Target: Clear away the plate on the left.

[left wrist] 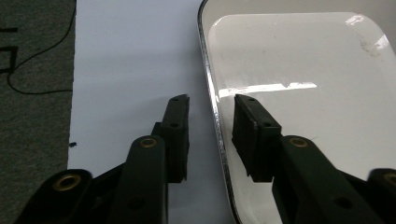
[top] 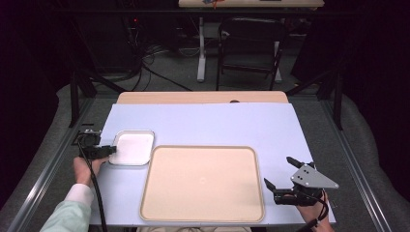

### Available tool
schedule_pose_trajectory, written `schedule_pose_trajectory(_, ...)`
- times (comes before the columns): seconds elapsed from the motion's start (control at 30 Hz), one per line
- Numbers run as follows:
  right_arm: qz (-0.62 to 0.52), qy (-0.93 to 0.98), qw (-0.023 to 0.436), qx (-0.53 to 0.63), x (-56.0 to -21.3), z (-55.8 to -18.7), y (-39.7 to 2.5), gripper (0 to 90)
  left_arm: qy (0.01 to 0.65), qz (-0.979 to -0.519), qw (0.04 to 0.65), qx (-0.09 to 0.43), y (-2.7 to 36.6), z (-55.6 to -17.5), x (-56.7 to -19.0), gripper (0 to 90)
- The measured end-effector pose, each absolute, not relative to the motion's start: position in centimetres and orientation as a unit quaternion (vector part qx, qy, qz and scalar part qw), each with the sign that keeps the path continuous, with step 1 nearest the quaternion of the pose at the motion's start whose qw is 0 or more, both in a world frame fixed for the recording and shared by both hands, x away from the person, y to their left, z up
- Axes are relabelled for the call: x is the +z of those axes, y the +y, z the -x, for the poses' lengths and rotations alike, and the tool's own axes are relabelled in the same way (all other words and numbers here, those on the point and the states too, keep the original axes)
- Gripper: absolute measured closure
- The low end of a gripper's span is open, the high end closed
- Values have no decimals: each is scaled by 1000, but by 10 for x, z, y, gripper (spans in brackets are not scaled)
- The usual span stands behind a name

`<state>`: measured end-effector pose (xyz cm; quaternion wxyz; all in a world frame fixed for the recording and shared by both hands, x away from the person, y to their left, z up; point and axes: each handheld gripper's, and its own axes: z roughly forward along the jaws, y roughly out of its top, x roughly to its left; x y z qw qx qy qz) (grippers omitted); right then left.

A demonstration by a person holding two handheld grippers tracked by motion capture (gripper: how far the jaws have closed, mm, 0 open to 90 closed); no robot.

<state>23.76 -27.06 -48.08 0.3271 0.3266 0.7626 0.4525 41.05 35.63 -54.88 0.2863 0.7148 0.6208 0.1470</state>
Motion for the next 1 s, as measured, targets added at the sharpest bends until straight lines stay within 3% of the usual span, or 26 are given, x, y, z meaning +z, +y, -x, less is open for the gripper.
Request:
schedule_pose_trajectory(0.07,-327,763,327,452,-481,-238,-271,41,620,-714,293,142,356,-410,-549,739)
schedule_pose_trajectory(0.5,-328,763,329,449,-481,-238,-271,42,630,-700,310,129,360,-409,-551,824)
schedule_pose_trajectory(1.0,-333,763,328,446,-481,-239,-271,45,642,-678,341,111,366,-408,-555,843)
